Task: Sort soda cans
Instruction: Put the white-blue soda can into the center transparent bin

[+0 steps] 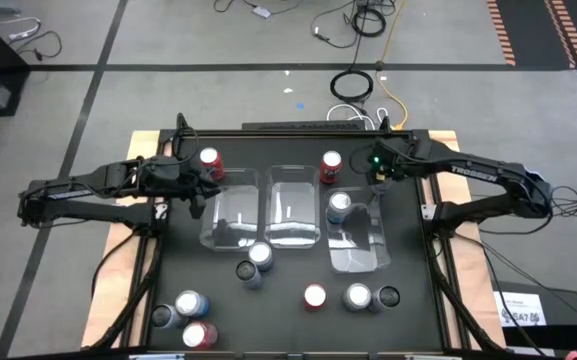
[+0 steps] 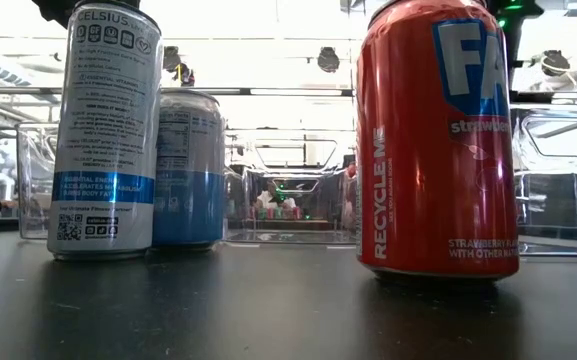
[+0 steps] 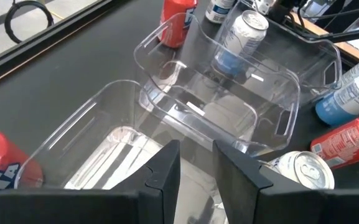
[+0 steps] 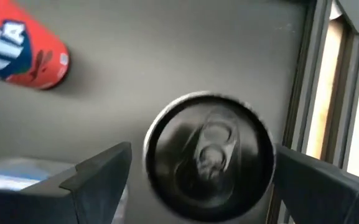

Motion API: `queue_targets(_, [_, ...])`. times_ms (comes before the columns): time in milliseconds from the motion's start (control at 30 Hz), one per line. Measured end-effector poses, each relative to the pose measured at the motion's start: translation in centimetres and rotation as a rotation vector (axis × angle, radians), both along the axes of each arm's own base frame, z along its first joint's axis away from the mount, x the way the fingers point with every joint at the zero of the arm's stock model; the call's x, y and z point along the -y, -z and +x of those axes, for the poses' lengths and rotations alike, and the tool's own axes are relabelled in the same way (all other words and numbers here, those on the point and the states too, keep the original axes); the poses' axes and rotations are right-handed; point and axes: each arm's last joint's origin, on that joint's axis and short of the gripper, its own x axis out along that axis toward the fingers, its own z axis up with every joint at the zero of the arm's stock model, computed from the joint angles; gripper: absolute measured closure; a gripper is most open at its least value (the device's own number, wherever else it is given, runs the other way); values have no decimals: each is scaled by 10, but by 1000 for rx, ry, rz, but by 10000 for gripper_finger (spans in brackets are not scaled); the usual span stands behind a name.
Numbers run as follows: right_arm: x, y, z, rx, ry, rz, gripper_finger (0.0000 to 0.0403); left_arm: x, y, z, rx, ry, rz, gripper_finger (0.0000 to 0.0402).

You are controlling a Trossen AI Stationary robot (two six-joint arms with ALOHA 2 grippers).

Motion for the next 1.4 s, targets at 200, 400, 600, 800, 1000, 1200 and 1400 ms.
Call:
queue_targets(200, [8,4,-1,-22,24,22,49,0,0,0,-1,0,0,297])
queue_targets(400, [10,7,1,-16,23,56,132,0,0,0,-4,0,0,297])
queue_targets(600, [9,4,0,1,20,66,162,0,0,0,-5,3,4,297])
queue_targets(800, [12,-41,8,120,4,2,162,0,0,0,-5,3,3,297])
queue_targets(1000, [15,-115,22,349,-84,-194,162,0,0,0,-3,0,0,297])
queue_targets(1200, [11,-157,74,511,-284,-311,162,0,0,0,-3,0,0,297])
queue_targets(1400, [10,-147,153,428,-490,-253,162,0,0,0,-3,1,1,297])
